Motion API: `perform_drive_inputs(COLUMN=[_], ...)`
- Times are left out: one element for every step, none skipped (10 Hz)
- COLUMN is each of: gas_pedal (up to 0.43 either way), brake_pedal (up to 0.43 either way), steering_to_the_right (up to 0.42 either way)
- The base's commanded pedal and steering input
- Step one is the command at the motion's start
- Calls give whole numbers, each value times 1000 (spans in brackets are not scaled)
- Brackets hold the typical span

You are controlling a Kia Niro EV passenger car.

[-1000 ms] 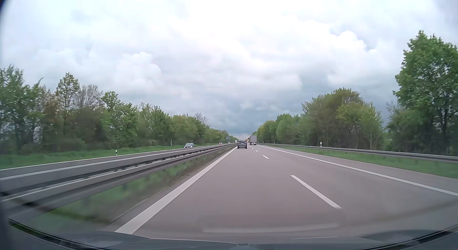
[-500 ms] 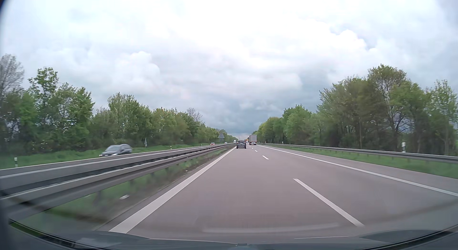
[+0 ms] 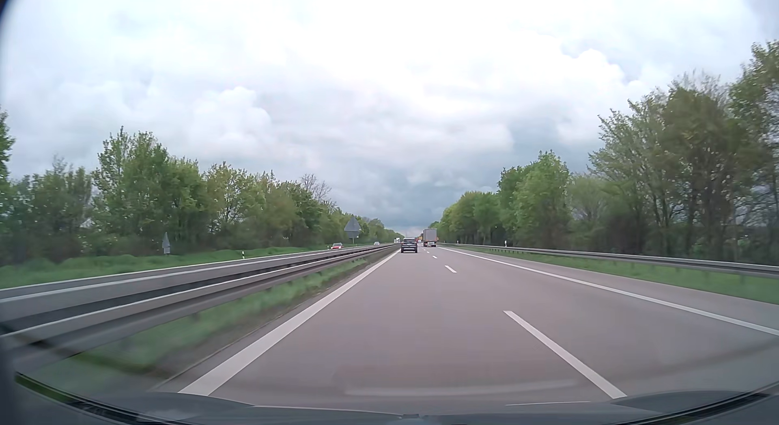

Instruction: Follow the waypoints while adhering to traffic rules and regulations

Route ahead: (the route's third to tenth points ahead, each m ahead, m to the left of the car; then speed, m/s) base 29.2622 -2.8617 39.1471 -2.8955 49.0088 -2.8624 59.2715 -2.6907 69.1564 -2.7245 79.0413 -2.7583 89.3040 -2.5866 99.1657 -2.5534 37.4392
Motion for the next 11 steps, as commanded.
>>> perform_drive_inputs(gas_pedal=[0, 0, 0, 0, 0, 0, 0, 0, 0, 0, 0], brake_pedal=[12, 12, 12, 12, 12, 6, 12, 12, 12, 12, 12], steering_to_the_right=[-1, -2, -2, -2, -2, -2, -1, -2, -2, -2, -2])
